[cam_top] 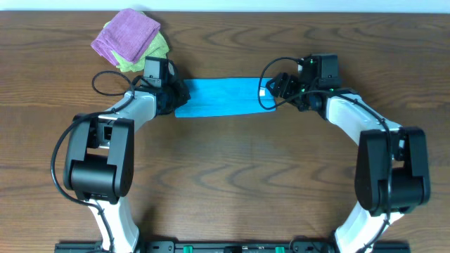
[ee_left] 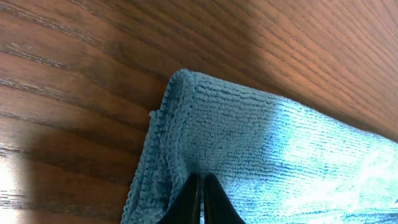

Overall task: Fold the cloth
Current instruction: 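Fold the strip's right end toward the left gripper with the right gripper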

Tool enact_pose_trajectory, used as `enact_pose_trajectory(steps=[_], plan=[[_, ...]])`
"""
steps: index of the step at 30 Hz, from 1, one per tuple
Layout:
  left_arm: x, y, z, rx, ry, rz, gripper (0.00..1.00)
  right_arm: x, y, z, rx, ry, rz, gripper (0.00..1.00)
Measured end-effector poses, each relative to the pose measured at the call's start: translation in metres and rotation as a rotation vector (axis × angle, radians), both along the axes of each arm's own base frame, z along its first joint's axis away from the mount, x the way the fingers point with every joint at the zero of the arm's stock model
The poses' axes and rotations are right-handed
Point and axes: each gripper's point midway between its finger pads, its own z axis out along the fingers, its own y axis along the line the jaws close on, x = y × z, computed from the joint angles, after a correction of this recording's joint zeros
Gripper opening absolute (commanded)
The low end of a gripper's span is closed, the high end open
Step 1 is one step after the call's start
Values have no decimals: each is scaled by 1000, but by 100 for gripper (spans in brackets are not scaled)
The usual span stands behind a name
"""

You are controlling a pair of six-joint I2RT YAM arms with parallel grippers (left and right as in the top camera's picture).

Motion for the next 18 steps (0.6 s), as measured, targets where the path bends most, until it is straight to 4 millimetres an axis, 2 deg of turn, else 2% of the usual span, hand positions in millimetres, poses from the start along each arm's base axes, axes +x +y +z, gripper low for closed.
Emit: enact_pose_trajectory(steps=[6, 12, 16, 17, 18], plan=[[0, 0, 0, 0, 1, 0, 6, 1, 6, -23, 37, 47, -12, 74], [0, 0, 0, 0, 1, 1, 6, 7, 27, -25, 75, 22, 7, 68], [0, 0, 0, -1, 3, 2, 6, 10, 42, -29, 95, 11, 20, 47], [0, 0, 0, -1, 3, 2, 6, 11, 44, -30, 97, 9, 21, 35], [-1, 0, 0, -1, 4, 2, 6, 12, 45, -32, 97, 10, 19, 19]])
